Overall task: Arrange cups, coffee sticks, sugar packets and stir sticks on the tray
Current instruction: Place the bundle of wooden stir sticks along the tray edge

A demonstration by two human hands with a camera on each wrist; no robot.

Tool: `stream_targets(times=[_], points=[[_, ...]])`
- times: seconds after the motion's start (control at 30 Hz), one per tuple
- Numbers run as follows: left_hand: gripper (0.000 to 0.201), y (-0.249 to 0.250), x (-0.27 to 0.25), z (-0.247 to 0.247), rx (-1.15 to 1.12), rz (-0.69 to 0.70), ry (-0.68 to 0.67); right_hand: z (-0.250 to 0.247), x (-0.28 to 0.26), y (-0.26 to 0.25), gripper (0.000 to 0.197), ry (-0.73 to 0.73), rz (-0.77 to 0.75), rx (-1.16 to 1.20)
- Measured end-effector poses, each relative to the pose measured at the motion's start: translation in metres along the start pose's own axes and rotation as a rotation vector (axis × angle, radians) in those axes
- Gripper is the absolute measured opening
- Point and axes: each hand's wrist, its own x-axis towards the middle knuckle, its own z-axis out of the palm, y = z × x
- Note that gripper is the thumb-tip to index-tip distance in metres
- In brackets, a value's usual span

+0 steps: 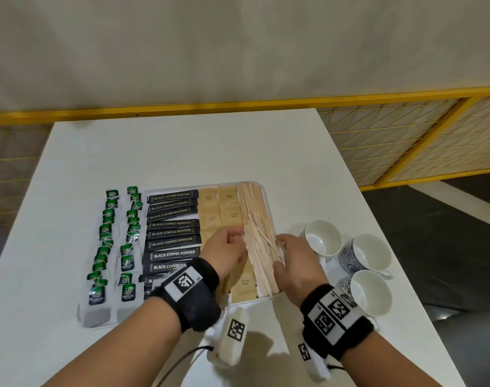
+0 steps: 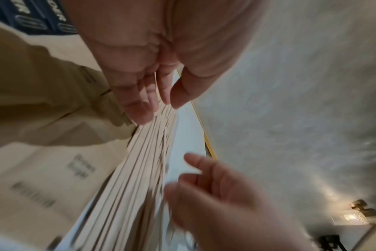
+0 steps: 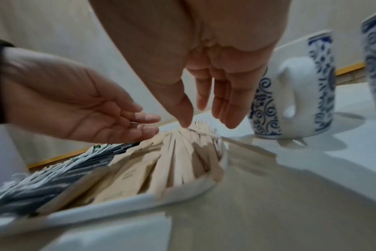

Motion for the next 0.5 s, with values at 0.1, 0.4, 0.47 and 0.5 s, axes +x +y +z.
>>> stream_targets(times=[0.1,0.4,0.47,0.5], points=[[0.039,0.008,0.017,-0.008,0.139,0.049,0.006,0.004,-0.022,0.011,0.044,0.012,-0.061,-0.025],[0.052,0.038,0.056,-0.001,0.519,0.100,-0.040,0.004,-0.035,0.021,0.040,-0.010,0.061,0.008],[0.054,0.038,0.061,0.002,0.572,0.094,-0.059,0.003,-0.034,0.020,0.036,-0.015,0.067,0.001],[0.054,0.038,0.063,0.004,0.595,0.098,-0.062,0.002,-0.033,0.020,0.034,-0.023,0.064,-0.007]])
